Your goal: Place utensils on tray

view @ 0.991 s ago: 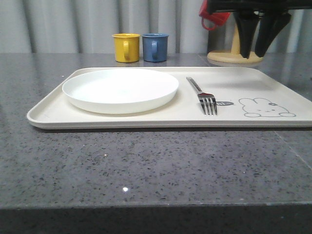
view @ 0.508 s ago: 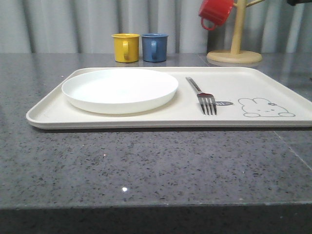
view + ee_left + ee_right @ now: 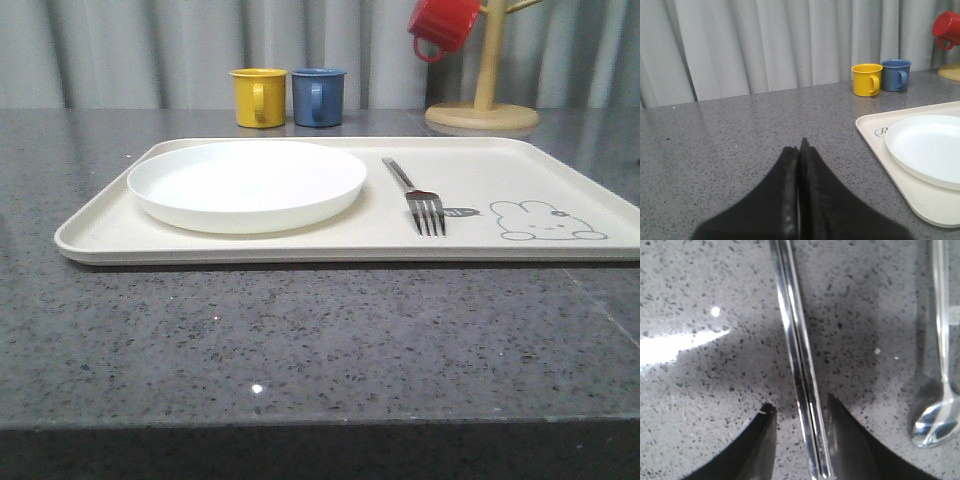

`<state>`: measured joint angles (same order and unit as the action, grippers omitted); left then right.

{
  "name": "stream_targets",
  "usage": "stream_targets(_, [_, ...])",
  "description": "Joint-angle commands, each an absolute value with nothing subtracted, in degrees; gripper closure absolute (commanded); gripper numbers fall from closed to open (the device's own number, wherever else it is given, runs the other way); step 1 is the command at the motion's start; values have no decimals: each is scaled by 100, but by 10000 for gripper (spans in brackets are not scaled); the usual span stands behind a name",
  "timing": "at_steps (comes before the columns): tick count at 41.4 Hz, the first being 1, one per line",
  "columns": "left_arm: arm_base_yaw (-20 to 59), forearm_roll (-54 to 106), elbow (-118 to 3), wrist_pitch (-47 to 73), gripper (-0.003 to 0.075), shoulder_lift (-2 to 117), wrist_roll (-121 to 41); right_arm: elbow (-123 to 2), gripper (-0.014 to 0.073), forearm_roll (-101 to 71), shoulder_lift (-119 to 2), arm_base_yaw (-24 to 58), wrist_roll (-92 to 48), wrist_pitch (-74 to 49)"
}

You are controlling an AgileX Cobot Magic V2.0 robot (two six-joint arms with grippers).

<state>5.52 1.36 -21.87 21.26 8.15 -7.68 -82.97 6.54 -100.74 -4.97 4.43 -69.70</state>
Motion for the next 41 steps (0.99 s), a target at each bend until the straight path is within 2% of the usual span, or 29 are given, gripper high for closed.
stream_targets(1, [553,178,-2346,1656,739,876,-708,-8399,328,752,-9836,-530,364,-6839])
stream_targets(41, [553,178,-2346,1656,739,876,-708,-8399,328,747,-10076,-579,154,-6648])
